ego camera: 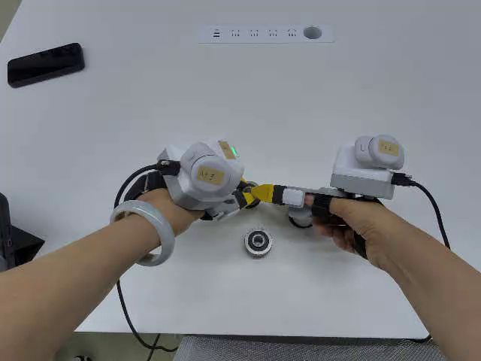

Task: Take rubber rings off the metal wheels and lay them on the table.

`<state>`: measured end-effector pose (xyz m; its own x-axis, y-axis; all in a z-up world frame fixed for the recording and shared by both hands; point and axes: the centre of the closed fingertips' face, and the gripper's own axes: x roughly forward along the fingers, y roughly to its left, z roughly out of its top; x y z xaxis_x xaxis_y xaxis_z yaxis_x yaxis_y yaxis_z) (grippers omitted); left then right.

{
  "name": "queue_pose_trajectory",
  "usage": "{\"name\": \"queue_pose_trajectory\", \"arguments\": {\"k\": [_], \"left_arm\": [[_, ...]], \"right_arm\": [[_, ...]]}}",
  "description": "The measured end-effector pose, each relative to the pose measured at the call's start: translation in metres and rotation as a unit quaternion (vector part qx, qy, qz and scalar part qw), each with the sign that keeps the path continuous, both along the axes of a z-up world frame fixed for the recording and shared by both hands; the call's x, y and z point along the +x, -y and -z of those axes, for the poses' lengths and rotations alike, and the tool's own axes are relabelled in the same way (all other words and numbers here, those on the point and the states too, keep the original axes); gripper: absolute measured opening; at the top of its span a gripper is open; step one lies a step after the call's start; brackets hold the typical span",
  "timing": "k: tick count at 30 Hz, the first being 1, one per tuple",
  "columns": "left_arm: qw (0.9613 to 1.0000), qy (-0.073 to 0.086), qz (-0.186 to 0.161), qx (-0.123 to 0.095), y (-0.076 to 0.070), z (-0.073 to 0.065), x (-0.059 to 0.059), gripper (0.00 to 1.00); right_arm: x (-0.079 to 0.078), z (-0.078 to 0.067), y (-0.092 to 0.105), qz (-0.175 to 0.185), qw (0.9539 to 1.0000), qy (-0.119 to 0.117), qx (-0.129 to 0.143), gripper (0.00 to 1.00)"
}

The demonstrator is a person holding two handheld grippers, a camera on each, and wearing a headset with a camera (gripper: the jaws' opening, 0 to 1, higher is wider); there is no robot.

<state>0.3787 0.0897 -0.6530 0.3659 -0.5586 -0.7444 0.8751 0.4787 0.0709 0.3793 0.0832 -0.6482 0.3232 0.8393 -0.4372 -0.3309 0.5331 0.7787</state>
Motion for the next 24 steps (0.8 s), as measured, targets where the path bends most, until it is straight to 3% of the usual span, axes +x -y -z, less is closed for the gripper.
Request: {"name": "queue_pose_trajectory", "arguments": {"k": [4, 7, 13, 17, 24], "left_arm": [[1.0000, 0.000, 0.000, 0.000, 0.000, 0.000, 0.000, 0.14], [1.0000, 0.000, 0.001, 0.000, 0.000, 0.000, 0.000, 0.14], [1.0000, 0.000, 0.001, -0.001, 0.000, 0.000, 0.000, 0.14], [1.0000, 0.001, 0.002, -0.001, 0.001, 0.001, 0.000, 0.14], [1.0000, 0.001, 0.001, -0.001, 0.001, 0.001, 0.000, 0.14]], "right_arm": [[0.002, 0.000, -0.004, 0.002, 1.0000, 0.000, 0.006, 0.29], [0.002, 0.000, -0.007, 0.005, 0.9998, -0.013, 0.017, 0.29], [-0.002, -0.007, -0.005, -0.003, 0.9998, -0.001, 0.020, 0.29], [-0.005, -0.006, -0.003, -0.003, 0.9996, -0.006, 0.026, 0.29], [-0.008, -0.004, -0.001, -0.006, 0.9996, -0.012, 0.025, 0.19]]}}
